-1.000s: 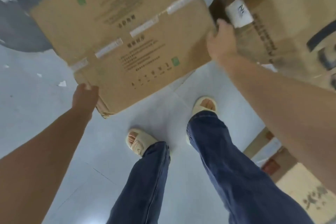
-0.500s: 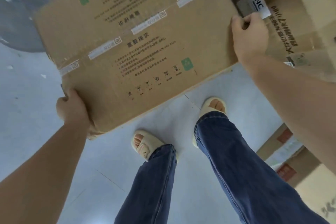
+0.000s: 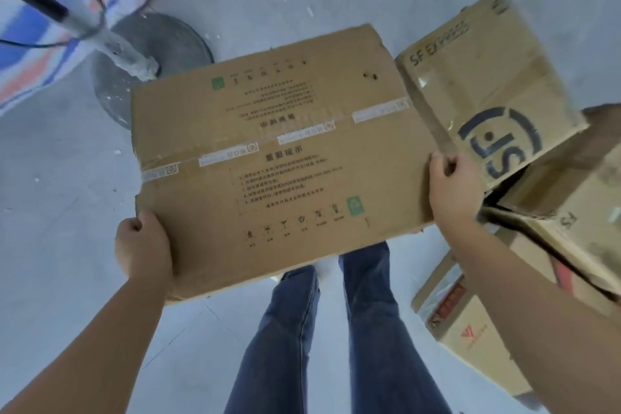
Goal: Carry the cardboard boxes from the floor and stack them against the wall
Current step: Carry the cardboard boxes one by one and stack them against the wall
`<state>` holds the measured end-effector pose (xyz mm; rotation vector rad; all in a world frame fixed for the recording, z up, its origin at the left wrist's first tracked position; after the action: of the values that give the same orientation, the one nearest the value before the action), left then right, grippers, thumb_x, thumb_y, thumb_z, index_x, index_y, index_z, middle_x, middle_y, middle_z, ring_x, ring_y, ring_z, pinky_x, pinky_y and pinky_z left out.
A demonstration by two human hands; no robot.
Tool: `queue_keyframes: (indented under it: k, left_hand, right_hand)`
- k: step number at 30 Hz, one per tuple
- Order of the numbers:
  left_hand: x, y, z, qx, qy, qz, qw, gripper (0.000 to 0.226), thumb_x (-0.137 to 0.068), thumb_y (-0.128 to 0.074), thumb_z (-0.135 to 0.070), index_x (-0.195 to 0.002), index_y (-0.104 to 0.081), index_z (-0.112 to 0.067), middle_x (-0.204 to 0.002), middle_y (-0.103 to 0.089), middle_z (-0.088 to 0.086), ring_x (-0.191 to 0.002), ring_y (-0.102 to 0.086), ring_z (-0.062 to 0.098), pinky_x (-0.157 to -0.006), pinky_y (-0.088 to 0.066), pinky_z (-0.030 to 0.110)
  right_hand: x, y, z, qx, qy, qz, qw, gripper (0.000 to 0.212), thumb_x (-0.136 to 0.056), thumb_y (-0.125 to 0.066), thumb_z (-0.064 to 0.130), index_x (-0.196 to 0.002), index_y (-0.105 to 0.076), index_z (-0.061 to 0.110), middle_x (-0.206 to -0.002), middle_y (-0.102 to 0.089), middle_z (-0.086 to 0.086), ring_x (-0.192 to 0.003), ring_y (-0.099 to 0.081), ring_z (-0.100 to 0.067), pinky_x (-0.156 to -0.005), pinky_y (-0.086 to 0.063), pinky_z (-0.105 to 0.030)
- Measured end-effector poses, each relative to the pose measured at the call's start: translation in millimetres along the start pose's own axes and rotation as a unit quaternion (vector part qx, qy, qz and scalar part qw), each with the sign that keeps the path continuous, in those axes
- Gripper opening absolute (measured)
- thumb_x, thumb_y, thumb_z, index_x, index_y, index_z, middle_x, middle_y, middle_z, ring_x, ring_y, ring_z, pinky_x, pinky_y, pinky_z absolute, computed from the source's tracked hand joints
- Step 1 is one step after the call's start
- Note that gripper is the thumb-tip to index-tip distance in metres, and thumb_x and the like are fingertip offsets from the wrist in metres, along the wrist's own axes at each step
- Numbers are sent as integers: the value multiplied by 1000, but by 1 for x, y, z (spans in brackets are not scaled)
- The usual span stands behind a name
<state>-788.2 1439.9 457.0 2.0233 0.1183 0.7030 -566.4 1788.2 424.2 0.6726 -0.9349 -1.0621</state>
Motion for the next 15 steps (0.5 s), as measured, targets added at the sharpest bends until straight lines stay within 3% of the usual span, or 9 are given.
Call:
queue_keyframes:
  k: [4, 8, 11, 15]
  left_hand:
    - [35, 79, -12, 23, -28, -7, 999, 29, -93, -34, -26, -67, -32, -14, -63, -32, 3, -55, -29, 19, -50, -24, 29]
    - [66, 150, -3, 59, -39, -16, 997, 28, -92, -33, -25, -68, -33, -12, -63, -33, 4, -55, -30, 20, -50, -24, 31]
    - [87, 188, 18, 102, -20, -37, 994, 29, -93, -34, -25, -65, -34, -16, -64, -36, 3, -56, -33, 19, -50, -25, 33]
    - [122, 221, 63, 164, 30, -81, 983, 30, -94, -36, -24, -69, -40, -10, -66, -41, 4, -59, -36, 19, -51, -28, 34]
  right_hand:
    - [54, 69, 36, -31, 19, -16, 999, 32, -96, -45, 38, -84, -48, 9, -82, -49, -4, -75, -46, -24, -68, -31, -32]
    - [96, 123, 67, -57, 62, -3, 996, 32, -97, -44, 37, -91, -54, 7, -91, -57, -9, -81, -53, -26, -72, -39, -36]
    - [114, 146, 85, -70, 104, 19, 992, 26, -97, -44, 34, -93, -54, 10, -94, -59, -9, -86, -55, -27, -74, -40, -35]
    - [134, 155, 104, -74, 169, 62, 981, 25, -98, -42, 32, -89, -55, 12, -83, -57, -5, -78, -54, -24, -68, -39, -34]
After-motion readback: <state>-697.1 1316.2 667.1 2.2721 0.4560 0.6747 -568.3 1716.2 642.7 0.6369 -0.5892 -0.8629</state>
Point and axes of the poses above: each hand's wrist, its own x-axis away from the middle knuckle, its own y-axis out of the back of the hand, z = x × y, the point moved 1 cm from there along -x, towards the middle knuckle
